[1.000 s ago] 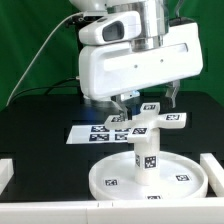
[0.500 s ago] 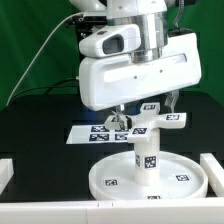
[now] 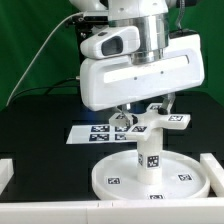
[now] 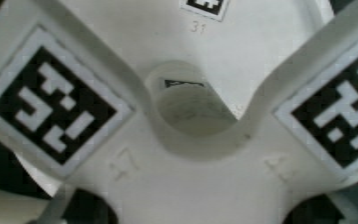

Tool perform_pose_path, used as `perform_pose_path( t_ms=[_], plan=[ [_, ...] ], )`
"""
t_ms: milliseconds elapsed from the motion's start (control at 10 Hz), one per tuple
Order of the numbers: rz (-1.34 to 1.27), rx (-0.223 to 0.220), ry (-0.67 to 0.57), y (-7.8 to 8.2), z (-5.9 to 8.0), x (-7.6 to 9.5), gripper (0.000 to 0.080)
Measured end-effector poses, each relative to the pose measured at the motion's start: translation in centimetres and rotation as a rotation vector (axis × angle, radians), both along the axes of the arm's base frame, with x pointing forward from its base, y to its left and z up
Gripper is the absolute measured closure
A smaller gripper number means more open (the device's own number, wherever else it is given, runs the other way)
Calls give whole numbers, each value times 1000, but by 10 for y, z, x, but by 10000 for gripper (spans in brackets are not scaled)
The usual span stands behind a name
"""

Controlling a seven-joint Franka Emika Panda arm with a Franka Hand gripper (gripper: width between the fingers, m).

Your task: Assemble round table

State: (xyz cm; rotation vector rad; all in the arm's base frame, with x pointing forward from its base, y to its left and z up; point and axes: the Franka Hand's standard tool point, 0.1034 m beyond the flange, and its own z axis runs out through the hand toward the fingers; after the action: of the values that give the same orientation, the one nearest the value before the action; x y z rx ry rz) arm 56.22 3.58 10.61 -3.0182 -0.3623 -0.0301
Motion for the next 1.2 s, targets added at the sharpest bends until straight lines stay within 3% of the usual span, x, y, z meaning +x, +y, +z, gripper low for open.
perform_pose_path(
  t_ms=[200,500,800,1200],
  plan=[
    [-172,1,5,1,0,1,359],
    [-747,19,-48,1,0,0,359],
    [-1071,92,-17,-1,0,-1,357],
    [-1357,135,42,0,0,-3,357]
  ],
)
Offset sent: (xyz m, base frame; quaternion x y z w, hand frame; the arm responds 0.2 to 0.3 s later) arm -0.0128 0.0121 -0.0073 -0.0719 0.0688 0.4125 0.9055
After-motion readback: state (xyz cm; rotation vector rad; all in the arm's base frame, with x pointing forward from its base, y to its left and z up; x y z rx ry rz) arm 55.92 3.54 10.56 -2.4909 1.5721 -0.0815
